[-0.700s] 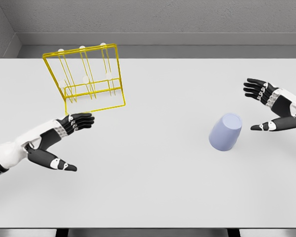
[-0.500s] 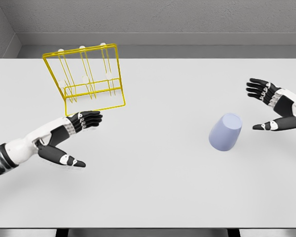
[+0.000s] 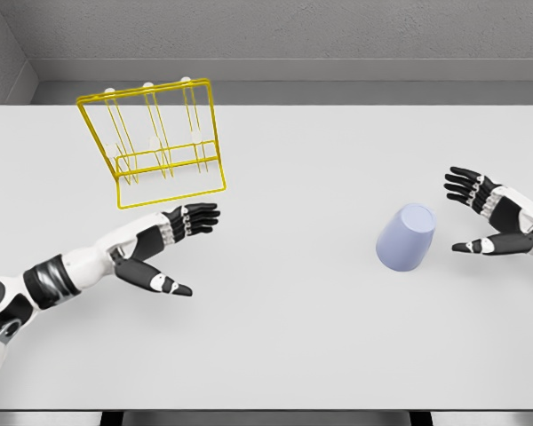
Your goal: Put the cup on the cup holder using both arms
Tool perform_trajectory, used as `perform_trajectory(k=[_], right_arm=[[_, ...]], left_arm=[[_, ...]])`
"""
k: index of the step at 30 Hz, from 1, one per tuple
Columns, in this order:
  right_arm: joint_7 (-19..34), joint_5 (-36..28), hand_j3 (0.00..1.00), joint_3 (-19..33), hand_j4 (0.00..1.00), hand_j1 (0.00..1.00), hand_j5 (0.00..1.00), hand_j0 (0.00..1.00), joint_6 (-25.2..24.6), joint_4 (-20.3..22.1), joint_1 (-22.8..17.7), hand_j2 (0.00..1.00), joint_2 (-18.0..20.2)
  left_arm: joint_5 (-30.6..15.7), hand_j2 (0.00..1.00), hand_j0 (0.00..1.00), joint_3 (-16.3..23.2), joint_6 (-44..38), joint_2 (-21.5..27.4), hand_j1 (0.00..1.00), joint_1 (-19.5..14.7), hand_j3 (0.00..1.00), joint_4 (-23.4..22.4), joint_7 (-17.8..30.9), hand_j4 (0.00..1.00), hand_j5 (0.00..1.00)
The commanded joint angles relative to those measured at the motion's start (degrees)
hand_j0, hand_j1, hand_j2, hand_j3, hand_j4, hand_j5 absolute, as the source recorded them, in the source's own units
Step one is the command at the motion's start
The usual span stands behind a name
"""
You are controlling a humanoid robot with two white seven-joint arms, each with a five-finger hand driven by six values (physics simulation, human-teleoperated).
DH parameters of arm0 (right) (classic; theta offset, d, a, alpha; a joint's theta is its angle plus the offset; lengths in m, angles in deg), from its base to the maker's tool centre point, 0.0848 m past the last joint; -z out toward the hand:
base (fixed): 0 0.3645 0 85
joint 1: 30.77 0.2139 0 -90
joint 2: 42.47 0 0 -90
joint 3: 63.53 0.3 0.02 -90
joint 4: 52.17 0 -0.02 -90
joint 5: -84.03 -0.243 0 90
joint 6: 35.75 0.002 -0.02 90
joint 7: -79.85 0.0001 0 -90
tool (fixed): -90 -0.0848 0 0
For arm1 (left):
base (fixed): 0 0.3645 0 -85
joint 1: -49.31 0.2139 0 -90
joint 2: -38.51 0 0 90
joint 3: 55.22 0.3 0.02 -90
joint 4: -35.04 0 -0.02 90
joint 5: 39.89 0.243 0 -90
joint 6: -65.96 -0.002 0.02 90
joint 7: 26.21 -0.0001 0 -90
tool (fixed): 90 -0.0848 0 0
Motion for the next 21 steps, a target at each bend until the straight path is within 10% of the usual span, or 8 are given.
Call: perform_trajectory(k=[1,21], right_arm=[[0.00,0.54,1.00,0.21,1.00,1.00,1.00,1.00,0.03,-0.06,0.00,1.00,-1.18],[0.00,4.14,1.00,0.38,1.00,1.00,1.00,1.00,2.31,-1.64,-2.73,1.00,-4.43]], left_arm=[[-0.33,1.00,1.00,0.24,-0.06,-0.55,1.00,-0.09,1.00,-0.49,0.00,1.00,1.00],[-0.07,1.00,1.00,-0.99,-1.29,-1.17,1.00,-0.44,1.00,-1.63,0.00,1.00,1.00]])
